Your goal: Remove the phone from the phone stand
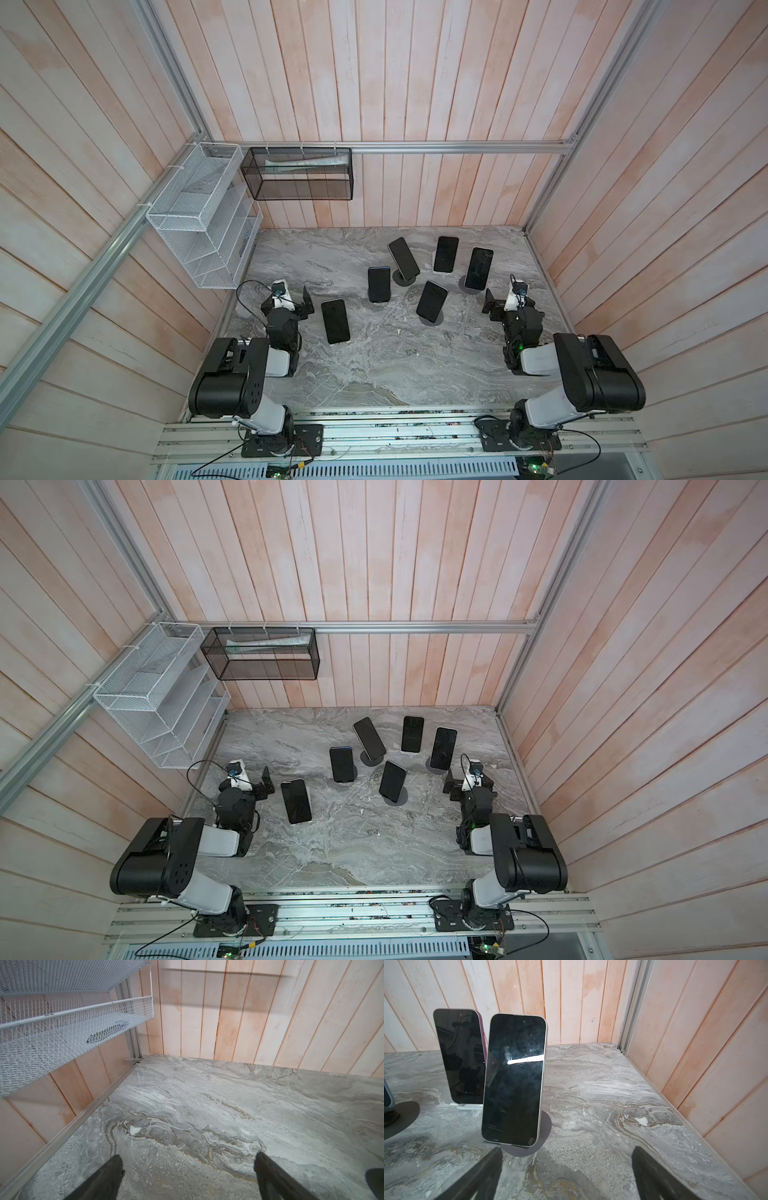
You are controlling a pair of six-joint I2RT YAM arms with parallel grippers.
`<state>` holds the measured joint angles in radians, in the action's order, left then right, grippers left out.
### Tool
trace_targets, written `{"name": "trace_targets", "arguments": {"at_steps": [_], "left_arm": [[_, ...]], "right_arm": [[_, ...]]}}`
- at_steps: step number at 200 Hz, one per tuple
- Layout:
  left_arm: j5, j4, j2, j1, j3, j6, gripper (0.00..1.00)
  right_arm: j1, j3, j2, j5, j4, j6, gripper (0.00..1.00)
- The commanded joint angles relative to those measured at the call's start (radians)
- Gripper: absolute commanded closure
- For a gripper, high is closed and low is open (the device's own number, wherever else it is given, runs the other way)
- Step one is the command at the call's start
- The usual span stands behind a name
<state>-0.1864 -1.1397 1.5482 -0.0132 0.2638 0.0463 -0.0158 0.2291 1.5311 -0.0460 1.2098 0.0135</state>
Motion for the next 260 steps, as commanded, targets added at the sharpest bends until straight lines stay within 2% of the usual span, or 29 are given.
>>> {"name": "trace_targets", "arguments": {"at_steps": [1, 260], "left_arm": [[0.013, 0.012, -0.004, 0.005, 0.015, 0.003, 0.0], [0.013, 0.011, -0.005, 0.004, 0.015, 0.004, 0.0]], "right_arm": [[-0.001, 0.013, -0.015, 0.007, -0.007, -0.014, 0.02], [0.005, 0.009, -0.015, -0.007, -0.004, -0.014, 0.02]]}}
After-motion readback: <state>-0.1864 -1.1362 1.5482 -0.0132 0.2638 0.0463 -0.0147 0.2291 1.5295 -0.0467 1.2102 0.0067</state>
